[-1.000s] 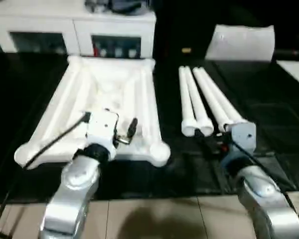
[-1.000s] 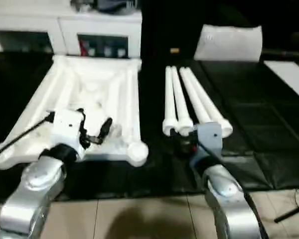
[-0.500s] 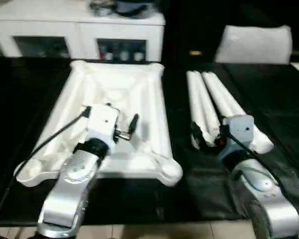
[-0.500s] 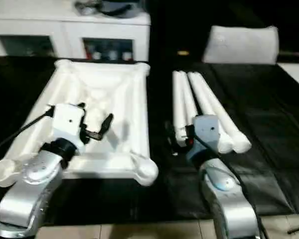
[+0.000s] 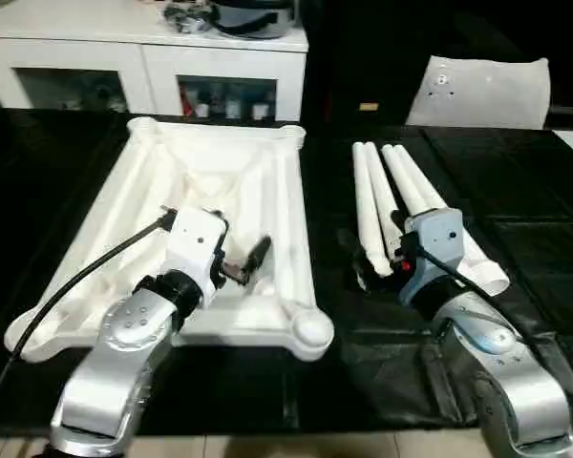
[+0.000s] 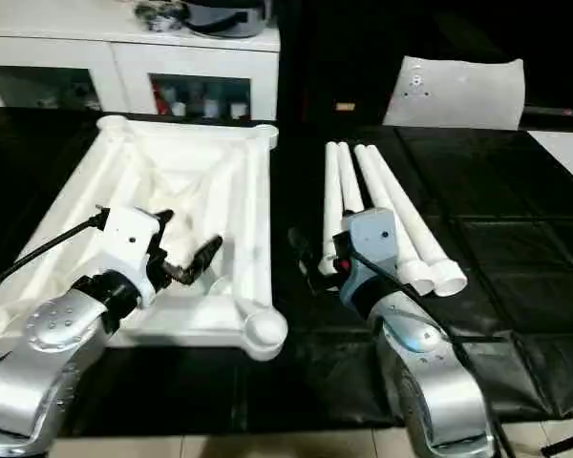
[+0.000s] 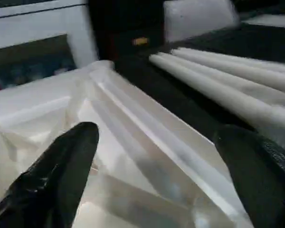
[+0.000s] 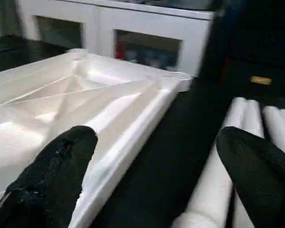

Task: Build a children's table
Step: Move to table, then move table base

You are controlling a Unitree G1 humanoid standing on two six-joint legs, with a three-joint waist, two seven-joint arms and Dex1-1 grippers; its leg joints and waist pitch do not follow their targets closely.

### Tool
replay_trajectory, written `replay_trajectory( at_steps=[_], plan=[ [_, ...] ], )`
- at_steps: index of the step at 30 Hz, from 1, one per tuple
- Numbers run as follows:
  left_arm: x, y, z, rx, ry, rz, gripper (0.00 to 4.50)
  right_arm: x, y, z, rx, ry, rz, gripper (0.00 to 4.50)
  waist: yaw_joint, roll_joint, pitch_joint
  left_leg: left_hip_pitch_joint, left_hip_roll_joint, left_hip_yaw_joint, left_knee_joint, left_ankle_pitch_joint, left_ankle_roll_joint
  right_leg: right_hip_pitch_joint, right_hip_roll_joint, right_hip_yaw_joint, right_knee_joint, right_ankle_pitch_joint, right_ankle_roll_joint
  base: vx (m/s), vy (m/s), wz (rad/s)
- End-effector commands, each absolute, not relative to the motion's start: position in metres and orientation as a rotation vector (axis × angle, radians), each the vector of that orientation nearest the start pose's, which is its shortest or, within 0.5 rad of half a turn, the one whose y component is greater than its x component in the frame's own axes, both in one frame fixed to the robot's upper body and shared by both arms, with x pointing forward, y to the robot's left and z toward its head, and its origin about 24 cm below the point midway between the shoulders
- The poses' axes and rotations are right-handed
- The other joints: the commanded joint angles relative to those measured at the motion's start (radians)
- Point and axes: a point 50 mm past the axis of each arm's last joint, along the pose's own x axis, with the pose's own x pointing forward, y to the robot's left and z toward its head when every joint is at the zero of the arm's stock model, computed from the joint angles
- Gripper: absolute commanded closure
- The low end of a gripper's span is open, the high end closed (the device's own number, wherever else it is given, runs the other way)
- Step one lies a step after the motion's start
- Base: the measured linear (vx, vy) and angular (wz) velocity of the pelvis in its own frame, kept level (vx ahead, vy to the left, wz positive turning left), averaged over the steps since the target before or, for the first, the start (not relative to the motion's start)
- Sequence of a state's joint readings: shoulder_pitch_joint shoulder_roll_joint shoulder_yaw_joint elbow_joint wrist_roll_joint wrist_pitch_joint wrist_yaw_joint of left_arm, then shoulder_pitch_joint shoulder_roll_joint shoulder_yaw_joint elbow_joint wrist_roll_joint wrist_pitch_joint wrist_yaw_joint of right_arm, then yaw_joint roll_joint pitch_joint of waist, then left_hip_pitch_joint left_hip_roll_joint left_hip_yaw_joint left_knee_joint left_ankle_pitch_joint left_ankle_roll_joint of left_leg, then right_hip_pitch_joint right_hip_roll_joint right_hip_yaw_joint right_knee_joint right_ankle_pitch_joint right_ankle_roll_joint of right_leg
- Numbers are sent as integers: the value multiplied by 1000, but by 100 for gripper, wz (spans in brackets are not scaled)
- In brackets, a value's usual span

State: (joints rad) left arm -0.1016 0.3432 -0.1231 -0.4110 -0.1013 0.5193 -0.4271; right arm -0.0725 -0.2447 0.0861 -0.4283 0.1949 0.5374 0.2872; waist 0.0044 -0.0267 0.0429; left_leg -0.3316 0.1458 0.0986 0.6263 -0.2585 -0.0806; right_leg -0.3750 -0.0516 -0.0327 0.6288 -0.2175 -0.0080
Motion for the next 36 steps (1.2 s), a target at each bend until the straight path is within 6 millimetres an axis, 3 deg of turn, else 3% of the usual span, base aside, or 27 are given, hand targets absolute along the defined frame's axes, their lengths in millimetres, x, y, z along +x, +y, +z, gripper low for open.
replay_trajectory(
  at_steps=[1,3,4,6,8,9,13,17,20,26,33,36],
  plan=[
    [247,133,109,300,72,-698,8,249,-140,109,-76,71,493,0,-4,10,-22,-3,54,0,-97,-276,0,33,-63,46,-94,-334,-143,-83,14,5],
    [243,132,106,334,84,-782,8,245,-140,106,-63,119,581,0,-7,8,-20,-5,56,5,-100,-317,1,25,-70,48,-108,-462,-105,-72,12,4],
    [243,132,106,334,84,-782,8,245,-140,106,-63,119,581,0,-4,9,-21,-5,57,4,-99,-317,2,23,-72,47,-109,-474,-98,0,0,0],
    [237,128,103,301,138,-978,8,237,-141,101,-96,203,714,0,-1,16,-23,-10,59,6,-101,-288,3,22,-74,51,-106,-449,-96,0,0,0],
    [237,128,101,298,168,-1015,33,235,-141,101,-101,215,742,0,0,12,-24,-13,59,7,-101,-276,6,23,-73,50,-105,-426,-100,0,0,0],
    [237,129,98,314,209,-1072,42,232,-142,101,-113,226,786,0,-1,8,-27,-19,58,10,-99,-243,9,27,-74,50,-101,-386,-112,0,0,0],
    [236,132,93,351,277,-1157,70,228,-144,101,-142,260,833,0,1,10,-32,-23,59,14,-96,-168,19,33,-73,50,-93,-303,-134,0,0,0],
    [242,137,87,394,389,-1208,104,225,-144,104,-140,261,862,0,3,13,-46,-24,59,20,-85,-36,32,41,-69,45,-71,-86,-192,0,0,0],
    [244,140,84,426,404,-1229,126,223,-145,101,-161,275,865,0,3,15,-46,-25,59,23,-84,21,44,43,-68,42,-65,12,-220,0,0,0],
    [244,144,81,463,420,-1276,172,213,-143,99,-177,328,974,0,3,14,-39,-22,68,24,-90,-76,36,44,-75,44,-74,-102,-222,0,0,0],
    [250,145,77,544,417,-1299,243,203,-143,94,-196,387,1054,0,7,8,-37,-23,71,27,-93,-100,31,40,-77,45,-81,-189,-195,0,0,0],
    [253,144,74,574,409,-1303,253,202,-144,92,-214,405,1075,0,7,7,-37,-23,70,27,-93,-100,29,39,-77,45,-83,-198,-188,0,0,0]
  ],
)
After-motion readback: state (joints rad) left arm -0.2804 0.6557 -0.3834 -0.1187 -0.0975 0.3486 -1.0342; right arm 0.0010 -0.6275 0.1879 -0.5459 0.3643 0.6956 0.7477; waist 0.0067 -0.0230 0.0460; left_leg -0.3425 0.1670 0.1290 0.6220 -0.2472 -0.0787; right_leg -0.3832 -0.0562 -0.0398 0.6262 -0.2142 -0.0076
